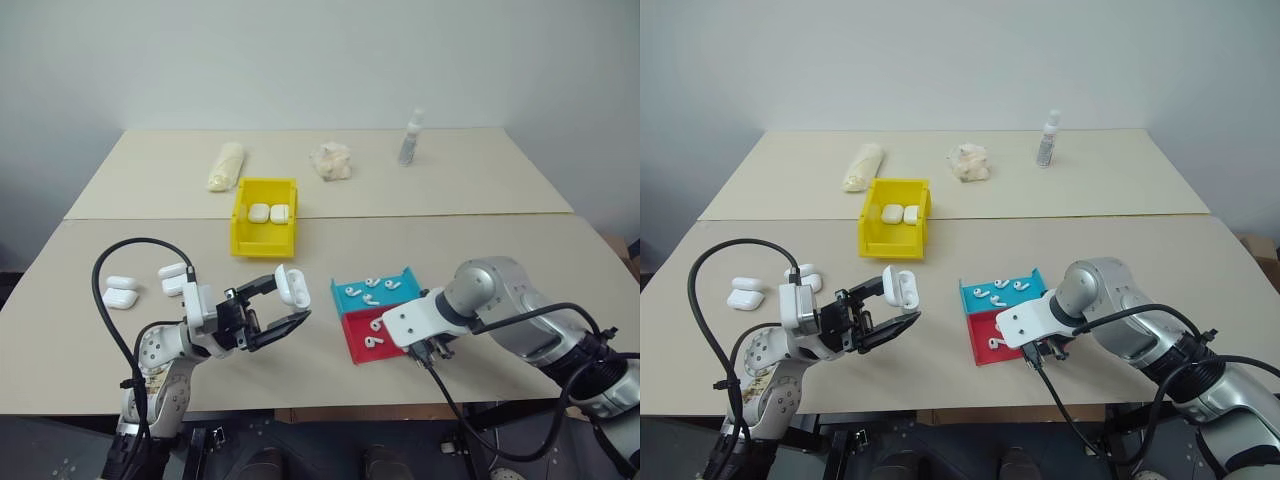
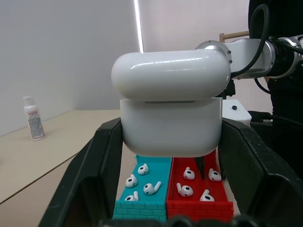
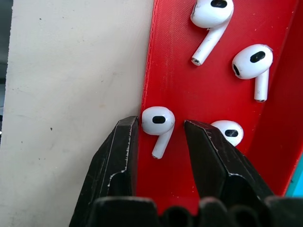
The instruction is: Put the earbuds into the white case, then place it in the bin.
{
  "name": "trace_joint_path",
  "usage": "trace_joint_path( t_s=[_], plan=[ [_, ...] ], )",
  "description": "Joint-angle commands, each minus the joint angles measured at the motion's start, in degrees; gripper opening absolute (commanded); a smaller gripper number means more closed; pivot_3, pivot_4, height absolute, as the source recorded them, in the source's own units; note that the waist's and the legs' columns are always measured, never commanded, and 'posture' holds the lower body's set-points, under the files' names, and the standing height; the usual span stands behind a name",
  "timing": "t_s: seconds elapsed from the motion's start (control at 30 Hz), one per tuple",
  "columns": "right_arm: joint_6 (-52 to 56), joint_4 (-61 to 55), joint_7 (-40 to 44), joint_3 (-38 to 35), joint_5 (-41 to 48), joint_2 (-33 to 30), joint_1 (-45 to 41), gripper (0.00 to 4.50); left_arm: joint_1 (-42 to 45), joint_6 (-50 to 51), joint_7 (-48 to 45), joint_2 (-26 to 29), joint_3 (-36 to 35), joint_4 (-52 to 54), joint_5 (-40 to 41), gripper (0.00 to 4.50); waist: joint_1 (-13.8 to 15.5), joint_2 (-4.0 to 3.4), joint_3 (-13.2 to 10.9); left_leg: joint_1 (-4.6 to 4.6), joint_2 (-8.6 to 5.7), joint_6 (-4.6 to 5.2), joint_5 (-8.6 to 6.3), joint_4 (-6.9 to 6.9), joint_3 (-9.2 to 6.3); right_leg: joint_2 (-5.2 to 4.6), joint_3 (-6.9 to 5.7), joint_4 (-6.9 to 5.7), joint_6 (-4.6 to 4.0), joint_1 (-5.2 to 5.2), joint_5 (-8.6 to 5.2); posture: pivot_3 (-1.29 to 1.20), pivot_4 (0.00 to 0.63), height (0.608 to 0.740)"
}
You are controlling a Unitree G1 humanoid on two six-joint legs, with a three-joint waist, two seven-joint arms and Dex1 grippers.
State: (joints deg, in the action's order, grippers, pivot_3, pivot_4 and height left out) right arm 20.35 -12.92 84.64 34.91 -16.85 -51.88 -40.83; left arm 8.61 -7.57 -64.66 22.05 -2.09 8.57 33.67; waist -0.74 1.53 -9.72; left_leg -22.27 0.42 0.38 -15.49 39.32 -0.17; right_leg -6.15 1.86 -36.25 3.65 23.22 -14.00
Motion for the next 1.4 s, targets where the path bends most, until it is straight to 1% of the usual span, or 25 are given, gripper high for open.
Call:
trace_joint_path(
  t_s=[0.03,0.63,0.73,1.07,1.17,1.2,1.4],
  plan=[
    [-0.9,-1.1,1.0,-2.5,0.3,-0.3,-1.2,1.87,-0.1,-1.2,-0.1,0.1,-0.2,2.4,0.1,2.75,0.0,0.00,0.0,0.00,0.00,0.00,0.00,0.00,0.00,0.00,0.00,0.00,0.00,0.00,0.00,0.00,0.150,0.740],
    [-1.4,-1.6,1.1,-2.4,-0.2,-0.3,-0.4,1.87,-0.5,-1.0,-0.1,0.3,-0.2,2.8,0.0,2.75,0.0,0.00,0.0,0.00,0.00,0.00,0.00,0.00,0.00,0.00,0.00,0.00,0.00,0.00,0.00,0.00,0.150,0.740],
    [-1.4,-2.0,1.0,-2.6,0.1,-0.2,-0.2,1.30,-0.3,-0.9,-0.1,0.3,-0.2,2.8,0.0,2.75,0.0,0.00,0.0,0.00,0.00,0.00,0.00,0.00,0.00,0.00,0.00,0.01,0.00,0.00,0.00,0.00,0.150,0.740],
    [-1.5,-2.5,1.1,-2.7,-0.2,-0.7,0.2,1.30,-0.1,-0.8,-0.1,0.5,-0.2,2.5,-0.1,2.75,0.0,0.00,0.0,0.00,0.00,0.00,0.00,0.00,0.00,0.00,0.00,0.00,0.00,0.00,0.00,0.00,0.150,0.740],
    [-1.4,-3.4,1.7,-3.0,0.4,-1.0,0.5,0.73,-0.1,-1.0,0.0,0.4,-0.2,2.5,-0.2,2.75,0.0,0.00,0.0,0.00,0.00,0.00,0.00,0.00,0.00,0.00,0.00,0.00,0.00,0.00,0.00,0.00,0.150,0.740],
    [-1.4,-3.8,1.9,-3.2,0.7,-1.1,0.6,0.63,-0.1,-0.9,0.0,0.4,-0.1,2.5,-0.2,2.75,0.0,0.00,0.0,0.00,0.00,0.00,0.00,0.00,0.00,0.00,0.00,0.00,0.00,0.00,0.00,0.00,0.150,0.740],
    [-0.5,-5.7,2.2,-4.2,0.9,-1.6,1.1,0.63,0.1,-0.9,-0.1,0.2,0.0,2.3,-0.1,2.75,0.0,0.00,0.0,0.00,0.00,0.00,0.00,0.00,-0.01,0.00,0.00,0.00,0.00,0.00,0.00,0.00,0.150,0.740]
  ],
)
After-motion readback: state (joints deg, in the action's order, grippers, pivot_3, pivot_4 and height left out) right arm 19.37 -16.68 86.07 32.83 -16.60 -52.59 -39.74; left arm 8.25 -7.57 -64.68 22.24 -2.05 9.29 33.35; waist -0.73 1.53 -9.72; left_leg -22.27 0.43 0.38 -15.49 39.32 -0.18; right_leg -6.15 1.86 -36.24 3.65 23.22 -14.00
